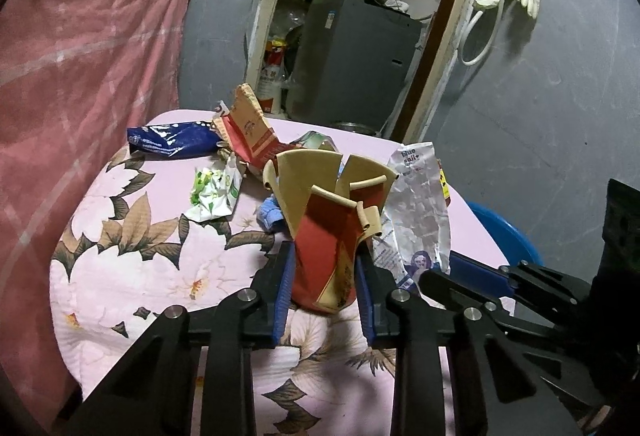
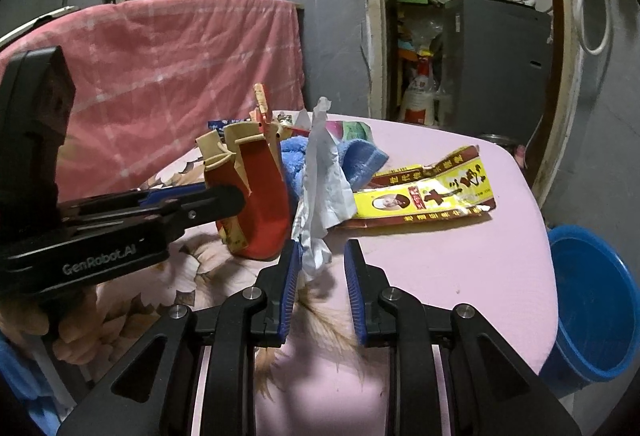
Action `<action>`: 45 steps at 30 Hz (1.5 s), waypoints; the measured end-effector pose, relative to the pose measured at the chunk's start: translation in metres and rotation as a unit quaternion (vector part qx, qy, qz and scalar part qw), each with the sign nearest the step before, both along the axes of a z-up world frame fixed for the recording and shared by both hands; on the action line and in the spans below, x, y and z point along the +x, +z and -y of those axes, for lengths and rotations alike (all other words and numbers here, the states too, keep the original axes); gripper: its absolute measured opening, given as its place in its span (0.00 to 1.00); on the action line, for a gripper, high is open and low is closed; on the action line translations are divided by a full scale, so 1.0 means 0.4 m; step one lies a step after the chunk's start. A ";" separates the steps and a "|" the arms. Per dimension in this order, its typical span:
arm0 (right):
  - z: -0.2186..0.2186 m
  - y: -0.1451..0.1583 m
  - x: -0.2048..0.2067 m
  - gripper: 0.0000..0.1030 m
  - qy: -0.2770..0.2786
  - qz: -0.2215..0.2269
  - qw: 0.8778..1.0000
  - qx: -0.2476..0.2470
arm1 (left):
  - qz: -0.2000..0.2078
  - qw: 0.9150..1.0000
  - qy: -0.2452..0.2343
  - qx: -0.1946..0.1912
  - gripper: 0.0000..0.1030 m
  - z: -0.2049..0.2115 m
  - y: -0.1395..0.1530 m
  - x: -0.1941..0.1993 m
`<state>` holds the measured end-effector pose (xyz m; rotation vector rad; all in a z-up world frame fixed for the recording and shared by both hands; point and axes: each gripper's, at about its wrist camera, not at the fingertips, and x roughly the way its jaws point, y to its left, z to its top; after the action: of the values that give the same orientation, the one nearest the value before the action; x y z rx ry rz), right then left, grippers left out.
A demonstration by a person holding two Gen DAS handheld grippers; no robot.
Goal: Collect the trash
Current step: 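Grasp the red paper cup with the left gripper while the right gripper grasps the clear wrapper, then carry the cup and wrapper over the blue basin and open both grippers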
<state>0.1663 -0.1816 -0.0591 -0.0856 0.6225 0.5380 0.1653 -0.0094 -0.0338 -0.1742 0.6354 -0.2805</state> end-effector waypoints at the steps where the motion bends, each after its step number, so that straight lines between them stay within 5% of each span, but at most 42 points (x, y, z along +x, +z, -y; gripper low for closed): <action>1: -0.003 -0.001 0.002 0.19 0.004 0.000 1.000 0.000 | 0.001 1.000 0.001 0.000 0.23 -0.002 0.001 -0.003; 2: -0.006 -0.002 0.003 0.10 0.009 -0.001 1.000 0.000 | 0.004 1.000 0.002 0.000 0.22 -0.002 0.003 -0.007; 5: -0.012 -0.002 -0.004 0.07 0.016 0.005 1.000 -0.002 | 0.010 1.000 0.008 0.006 0.17 0.000 0.007 -0.017; 26: 0.032 0.023 -0.129 0.06 -0.049 0.117 0.992 0.006 | 0.051 0.998 0.019 0.021 0.09 0.033 0.028 -0.116; 37: 0.142 0.071 -0.175 0.06 -0.146 0.207 0.967 0.020 | 0.118 0.993 -0.015 0.005 0.09 0.155 0.094 -0.103; 45: 0.304 0.116 -0.140 0.06 -0.231 0.255 0.939 -0.008 | 0.156 0.985 -0.075 -0.018 0.09 0.347 0.137 -0.025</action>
<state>0.1103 -0.3032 -0.0126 -0.0865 0.1247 0.0412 0.1551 -0.1482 0.0212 -0.1134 0.3330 -0.4540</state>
